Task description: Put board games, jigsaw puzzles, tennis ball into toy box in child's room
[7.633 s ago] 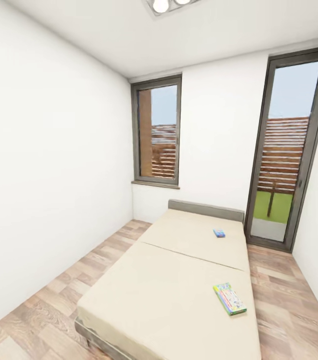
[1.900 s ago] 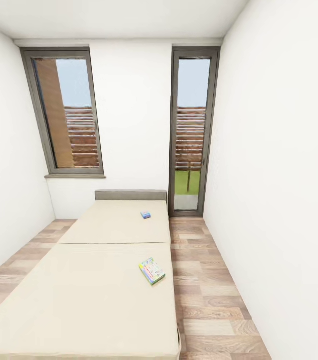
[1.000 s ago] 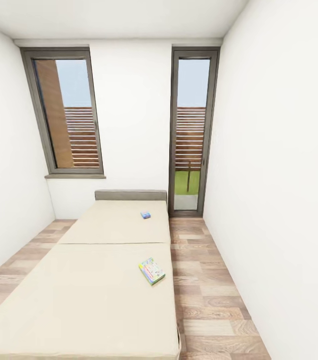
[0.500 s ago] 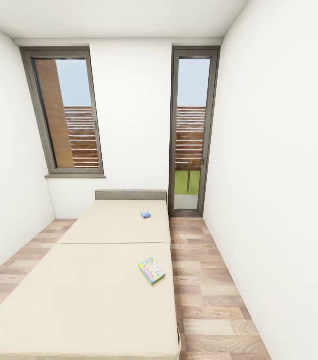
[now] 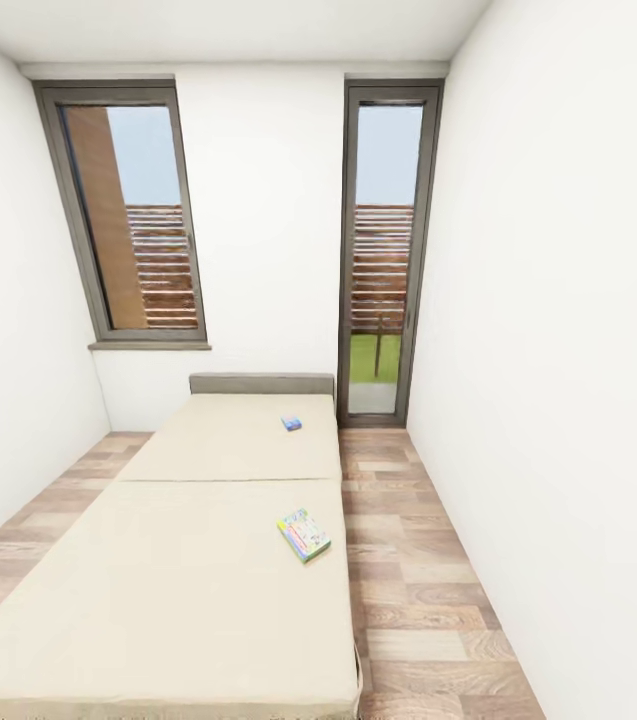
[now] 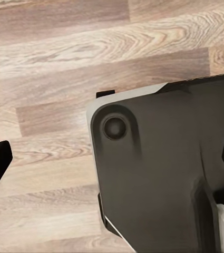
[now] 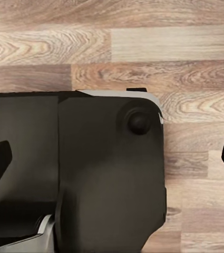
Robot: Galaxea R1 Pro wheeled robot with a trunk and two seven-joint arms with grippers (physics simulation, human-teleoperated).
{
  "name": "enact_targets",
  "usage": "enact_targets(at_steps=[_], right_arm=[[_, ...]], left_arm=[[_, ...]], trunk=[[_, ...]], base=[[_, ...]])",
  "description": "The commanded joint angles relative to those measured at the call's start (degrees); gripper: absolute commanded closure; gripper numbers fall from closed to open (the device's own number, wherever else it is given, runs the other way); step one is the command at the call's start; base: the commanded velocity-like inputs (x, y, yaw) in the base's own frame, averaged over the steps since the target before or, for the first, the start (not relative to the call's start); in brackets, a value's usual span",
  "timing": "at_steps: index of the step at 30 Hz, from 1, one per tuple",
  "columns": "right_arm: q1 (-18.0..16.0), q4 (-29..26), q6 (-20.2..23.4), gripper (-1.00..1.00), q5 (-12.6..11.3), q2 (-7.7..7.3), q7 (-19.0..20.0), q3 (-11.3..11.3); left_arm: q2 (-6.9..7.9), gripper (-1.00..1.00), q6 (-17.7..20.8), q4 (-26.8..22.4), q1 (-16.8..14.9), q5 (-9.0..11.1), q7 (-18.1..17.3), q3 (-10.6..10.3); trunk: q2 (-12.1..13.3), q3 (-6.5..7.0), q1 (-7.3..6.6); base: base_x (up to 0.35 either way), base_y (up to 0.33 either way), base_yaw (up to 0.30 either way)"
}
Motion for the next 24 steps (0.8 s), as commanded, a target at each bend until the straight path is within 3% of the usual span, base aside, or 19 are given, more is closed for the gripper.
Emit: enact_targets(at_steps=[1, 9, 17, 24], right_arm=[[0.0, 0.1, -0.2, -1.0, 0.0, -0.02, -0.2, 0.0], [0.0, 0.0, -0.2, -1.0, 0.0, -0.22, -0.2, 0.0], [0.0, 0.0, -0.3, -1.0, 0.0, -1.63, -0.2, 0.0], [0.1, 0.0, -0.4, -1.0, 0.0, -1.93, -0.2, 0.0]], left_arm=[[-0.01, -1.0, -0.1, 0.0, 0.0, -0.4, 0.0, -0.1], [-0.18, -1.0, -0.2, 0.0, 0.0, -0.4, 0.0, -0.2], [-0.23, -1.0, -0.2, 0.0, 0.0, 0.1, 0.0, 0.1], [-0.49, -1.0, -0.1, 0.0, 0.0, 0.0, -0.3, 0.1]], trunk=[[0.0, -0.11, 0.02], [0.0, -0.83, 0.02], [0.0, -1.28, 0.02], [0.0, -1.34, 0.02]], base=[[0.0, 0.0, 0.0], [0.0, 0.0, 0.0], [0.0, 0.0, 0.0], [0.0, 0.0, 0.0]])
